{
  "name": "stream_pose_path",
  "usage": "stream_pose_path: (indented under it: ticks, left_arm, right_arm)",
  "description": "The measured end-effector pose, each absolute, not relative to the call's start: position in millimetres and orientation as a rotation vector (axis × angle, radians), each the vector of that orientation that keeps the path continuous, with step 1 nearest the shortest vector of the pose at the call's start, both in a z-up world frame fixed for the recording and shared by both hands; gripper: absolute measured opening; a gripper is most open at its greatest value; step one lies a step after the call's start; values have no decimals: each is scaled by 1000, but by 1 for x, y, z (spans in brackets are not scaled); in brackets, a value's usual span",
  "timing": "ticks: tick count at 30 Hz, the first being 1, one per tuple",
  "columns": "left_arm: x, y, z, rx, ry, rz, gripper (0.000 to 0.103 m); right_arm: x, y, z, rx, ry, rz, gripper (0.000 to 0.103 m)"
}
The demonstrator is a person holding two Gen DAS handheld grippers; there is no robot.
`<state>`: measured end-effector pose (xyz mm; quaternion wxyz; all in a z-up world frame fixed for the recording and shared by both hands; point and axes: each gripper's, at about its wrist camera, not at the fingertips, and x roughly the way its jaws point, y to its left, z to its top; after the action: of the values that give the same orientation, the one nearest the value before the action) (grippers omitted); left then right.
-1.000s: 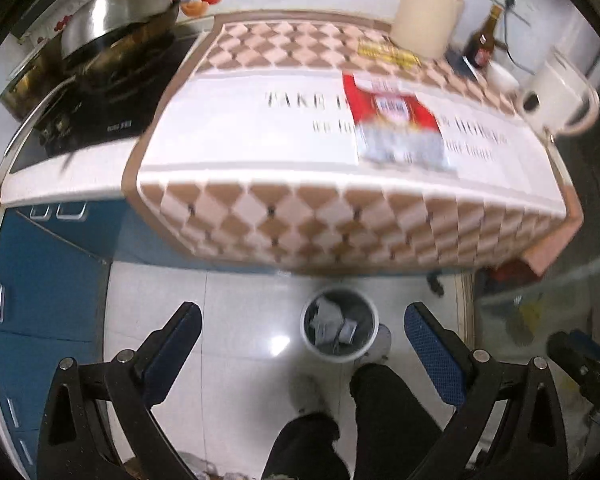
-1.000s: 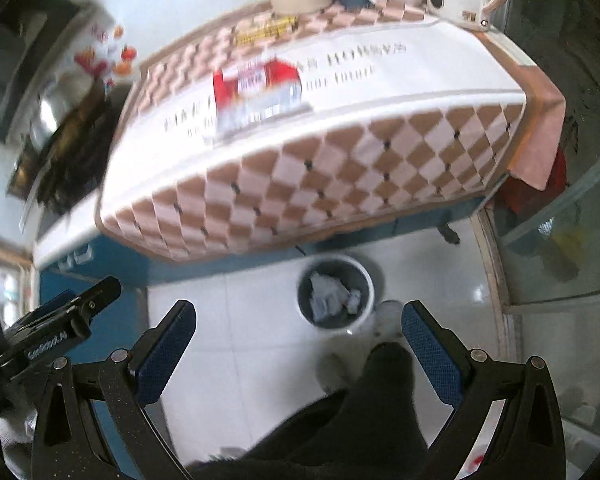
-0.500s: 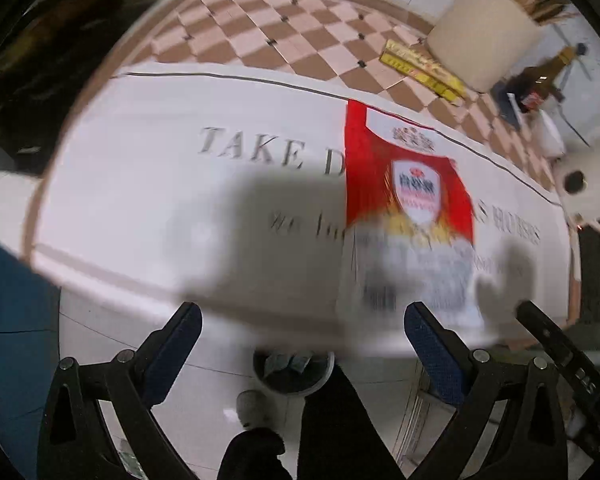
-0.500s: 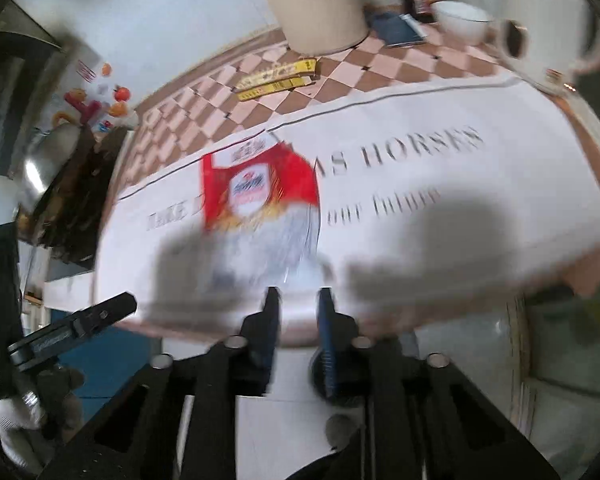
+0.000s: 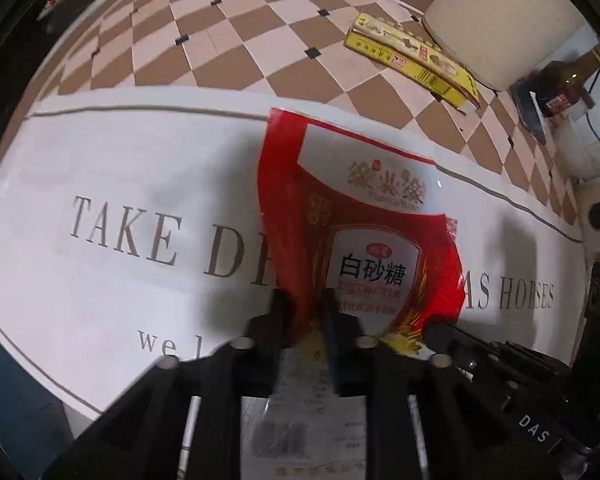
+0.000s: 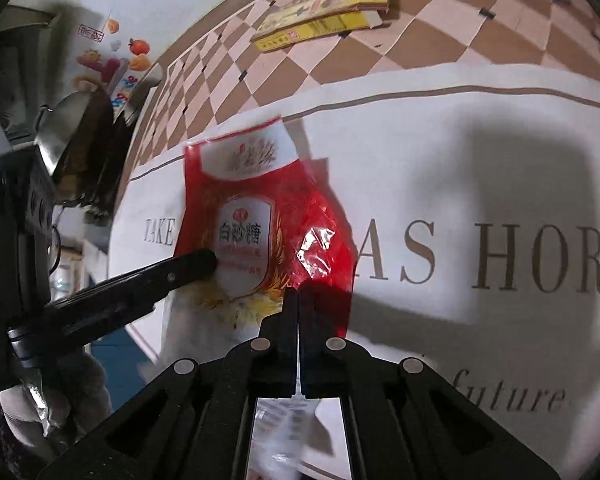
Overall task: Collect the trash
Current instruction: 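Grasp the red sugar bag with the left tool, then grasp the yellow seasoning box with the right tool while the left tool holds the sugar bag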
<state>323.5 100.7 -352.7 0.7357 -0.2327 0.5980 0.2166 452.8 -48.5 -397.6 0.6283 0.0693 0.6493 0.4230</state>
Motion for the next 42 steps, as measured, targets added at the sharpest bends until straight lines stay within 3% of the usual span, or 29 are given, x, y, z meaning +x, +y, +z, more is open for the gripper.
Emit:
stream_pose_path:
  ticks: [7, 8, 9, 11, 18, 26, 31, 35, 36, 38, 39, 42]
  left_arm:
    - [310, 114, -303, -399, 1205, 688, 7]
    - [309, 123, -291, -365, 1171, 762, 7]
    - [309, 130, -284, -340, 1150, 814, 7]
    - [311, 150, -277, -331, 1125, 899, 7]
    - [323, 194, -289, -418, 1090, 1108, 7]
    - [333, 199, -299, -431, 1103, 1096, 7]
    - [334, 207, -305, -435, 1108, 1105, 7]
    - [334, 207, -306, -426, 1115, 1100, 7]
    - [334, 206, -305, -420, 1115, 1095, 7]
    - [332, 204, -302, -407, 1109, 1082, 7]
    - [331, 202, -298, -395, 1103, 1074, 7]
    - [323, 198, -286, -374, 1083, 1047, 7]
  right_arm:
    - [482, -47, -381, 62, 1515, 952, 3]
    - [491, -45, -373, 14, 1479, 929, 11]
    - [499, -46, -366, -33, 1441, 904, 35]
    - [536, -38, -353, -54, 1368, 846, 68]
    - [652, 16, -358, 86, 1335, 801, 68]
    - [634, 40, -376, 94, 1492, 991, 69]
    - [606, 66, -355, -260, 1222, 983, 81]
    - [592, 109, -376, -447, 1199, 1032, 81]
    - [590, 118, -380, -488, 1202, 1028, 87]
    - [576, 133, -382, -575, 1137, 1009, 83]
    - [572, 134, -382, -594, 1116, 978, 70]
    - [567, 129, -378, -540, 1139, 961, 68]
